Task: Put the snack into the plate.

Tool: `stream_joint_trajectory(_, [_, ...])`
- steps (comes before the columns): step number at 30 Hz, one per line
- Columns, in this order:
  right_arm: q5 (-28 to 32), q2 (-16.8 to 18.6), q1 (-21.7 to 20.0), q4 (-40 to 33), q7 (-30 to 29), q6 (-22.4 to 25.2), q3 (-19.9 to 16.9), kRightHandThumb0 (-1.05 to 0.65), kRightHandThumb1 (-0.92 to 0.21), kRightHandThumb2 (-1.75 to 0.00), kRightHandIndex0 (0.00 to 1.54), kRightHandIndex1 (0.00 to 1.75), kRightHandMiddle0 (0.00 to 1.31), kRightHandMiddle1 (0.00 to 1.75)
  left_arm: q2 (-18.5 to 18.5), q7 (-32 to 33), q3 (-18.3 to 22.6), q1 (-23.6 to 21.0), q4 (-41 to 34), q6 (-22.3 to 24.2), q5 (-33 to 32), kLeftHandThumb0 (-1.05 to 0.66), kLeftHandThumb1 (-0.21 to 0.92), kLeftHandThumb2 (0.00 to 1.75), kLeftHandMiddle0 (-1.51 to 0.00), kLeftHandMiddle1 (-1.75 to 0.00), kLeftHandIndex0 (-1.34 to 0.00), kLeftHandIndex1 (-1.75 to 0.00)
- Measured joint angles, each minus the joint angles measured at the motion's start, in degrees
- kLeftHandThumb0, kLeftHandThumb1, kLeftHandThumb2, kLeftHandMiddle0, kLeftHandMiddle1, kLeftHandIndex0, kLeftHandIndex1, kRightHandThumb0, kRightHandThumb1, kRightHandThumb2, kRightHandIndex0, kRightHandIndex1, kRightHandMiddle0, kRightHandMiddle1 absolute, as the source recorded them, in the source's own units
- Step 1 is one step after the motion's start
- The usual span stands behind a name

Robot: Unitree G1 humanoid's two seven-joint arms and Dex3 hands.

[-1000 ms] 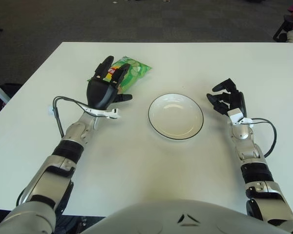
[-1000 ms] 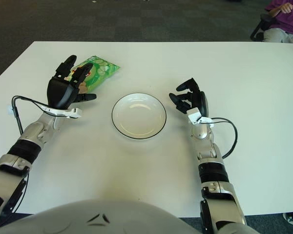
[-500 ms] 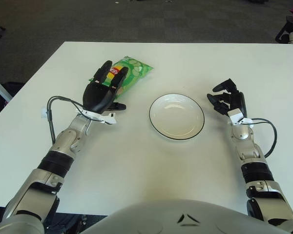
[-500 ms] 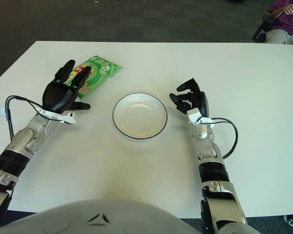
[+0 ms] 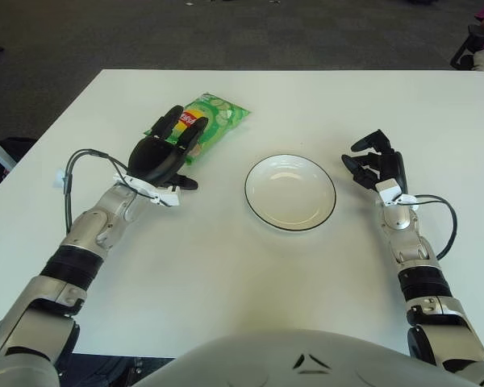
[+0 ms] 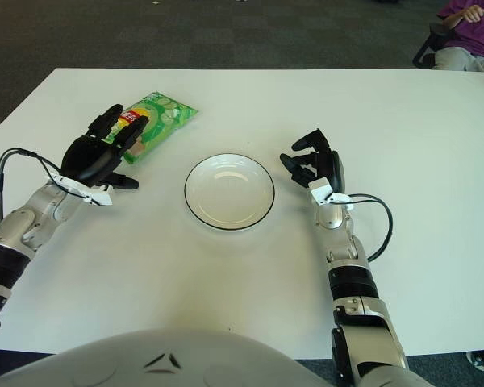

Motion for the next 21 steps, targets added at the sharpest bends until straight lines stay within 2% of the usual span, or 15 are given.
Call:
stream_joint_trajectory(6, [0.01,0.00,-0.16,0.06,0.00,-0.03,0.05,-0.35,-0.92,-0.39,0.96,0.48,0.33,1.59,0.54,-0.52,0.32,-1.55,1.44,-0.69,-0.34,-0.79,0.82,0.01,0.00,0.00,-0.03,0.00])
stream_joint_trajectory(8, [0.01,0.00,-0.24,0.26,-0.01,-0.14,0.08,-0.35,-0.92,-0.39,0.96,0.48,0.33,1.59,0.40,1.30,0.17,-2.37,2.74,-0.53,1.07,-0.79,0.82,0.01,0.00,0.00,-0.03,0.00])
stream_joint_trajectory(15, [0.02,-0.05,-0.35,0.87,-0.03,-0.75,0.10,-0.35,-0.92,-0.39,0.96,0.47,0.33,1.59,-0.27,12.98,-3.12,-7.53,11.55,2.46,9.67,-0.80,0.83,0.01,0.00,0.00,-0.02,0.00])
stream_joint_trajectory(21, [0.02,-0.18,-0.39,1.29,-0.05,-1.03,0.10,-0.35,-0.92,-0.39,0.96,0.47,0.33,1.59,-1.17,19.63,-5.91,-10.79,17.61,6.21,13.93,-0.80,0.84,0.01,0.00,0.00,-0.02,0.00])
